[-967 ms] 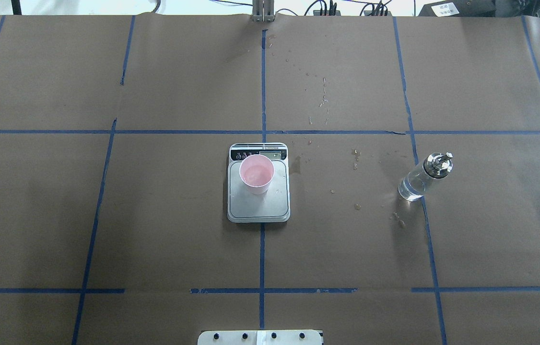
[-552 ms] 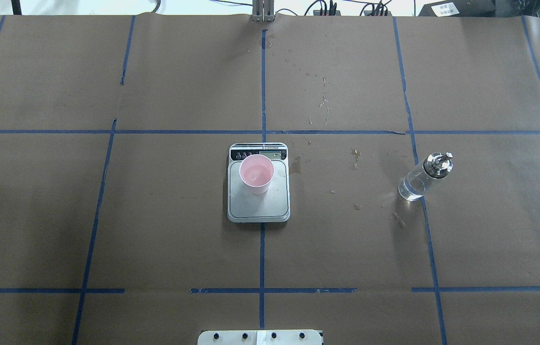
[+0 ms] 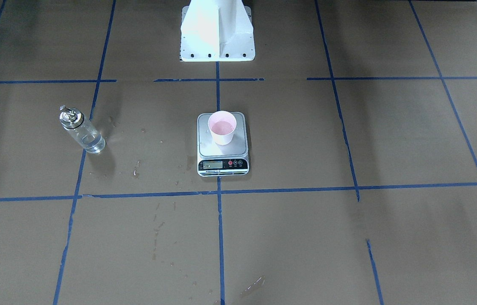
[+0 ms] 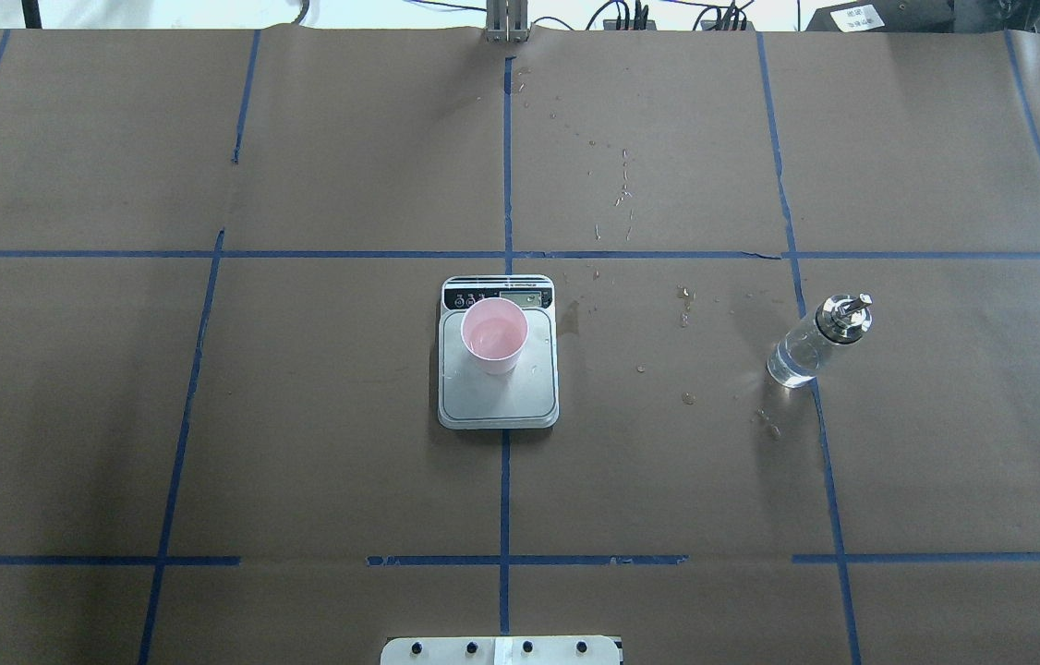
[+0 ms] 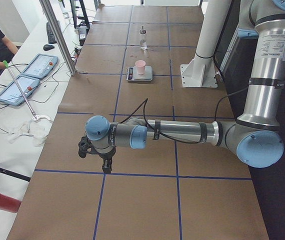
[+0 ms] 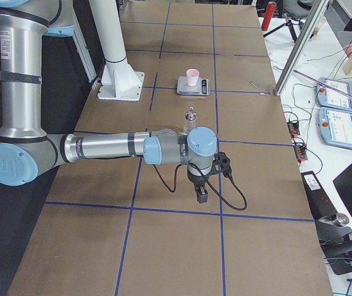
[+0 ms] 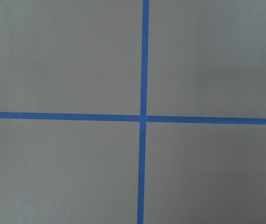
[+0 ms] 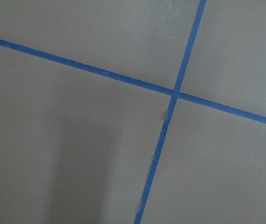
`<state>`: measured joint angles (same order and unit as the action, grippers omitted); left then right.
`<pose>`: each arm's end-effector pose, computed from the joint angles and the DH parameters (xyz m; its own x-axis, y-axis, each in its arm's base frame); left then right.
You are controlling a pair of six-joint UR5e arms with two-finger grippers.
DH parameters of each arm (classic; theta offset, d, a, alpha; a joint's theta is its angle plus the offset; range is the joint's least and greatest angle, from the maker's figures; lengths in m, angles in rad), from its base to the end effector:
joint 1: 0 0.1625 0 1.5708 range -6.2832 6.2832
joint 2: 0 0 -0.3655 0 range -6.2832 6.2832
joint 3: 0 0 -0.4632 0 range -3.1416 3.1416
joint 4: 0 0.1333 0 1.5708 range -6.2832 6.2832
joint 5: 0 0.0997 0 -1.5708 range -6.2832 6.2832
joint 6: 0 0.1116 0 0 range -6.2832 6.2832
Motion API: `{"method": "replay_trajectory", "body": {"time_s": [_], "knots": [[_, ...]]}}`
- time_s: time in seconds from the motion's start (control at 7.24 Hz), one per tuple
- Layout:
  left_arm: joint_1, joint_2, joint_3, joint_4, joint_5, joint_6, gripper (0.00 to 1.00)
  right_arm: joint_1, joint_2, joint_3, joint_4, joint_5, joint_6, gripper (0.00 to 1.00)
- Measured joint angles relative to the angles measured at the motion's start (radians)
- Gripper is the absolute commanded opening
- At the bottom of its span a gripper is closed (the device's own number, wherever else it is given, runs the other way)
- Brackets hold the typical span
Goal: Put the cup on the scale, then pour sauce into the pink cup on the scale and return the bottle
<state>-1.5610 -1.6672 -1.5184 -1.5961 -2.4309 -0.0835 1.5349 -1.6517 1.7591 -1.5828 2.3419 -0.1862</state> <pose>-0.0428 -0.6029 0.5716 0.6504 -0.0245 -0.7592 0.0446 0.9990 0.0060 0.0362 -0.5395 0.5473 0.6953 -0.2747 0.6641 0.1673 0.9606 0.2220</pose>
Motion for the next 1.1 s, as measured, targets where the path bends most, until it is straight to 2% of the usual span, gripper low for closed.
{"method": "replay_trajectory", "body": {"time_s": [0.55, 0.97, 1.1], "knots": [[-0.014, 0.051, -0.053, -0.008, -0.002, -0.006, 1.00, 0.001, -0.008, -0.001, 0.011, 0.010, 0.007, 1.00], [-0.014, 0.054, -0.146, -0.014, 0.004, -0.005, 1.00, 0.003, -0.022, 0.016, 0.008, 0.024, 0.007, 1.00], [-0.014, 0.057, -0.149, -0.011, 0.008, -0.005, 1.00, 0.003, -0.025, 0.018, 0.007, 0.024, 0.007, 1.00]]}}
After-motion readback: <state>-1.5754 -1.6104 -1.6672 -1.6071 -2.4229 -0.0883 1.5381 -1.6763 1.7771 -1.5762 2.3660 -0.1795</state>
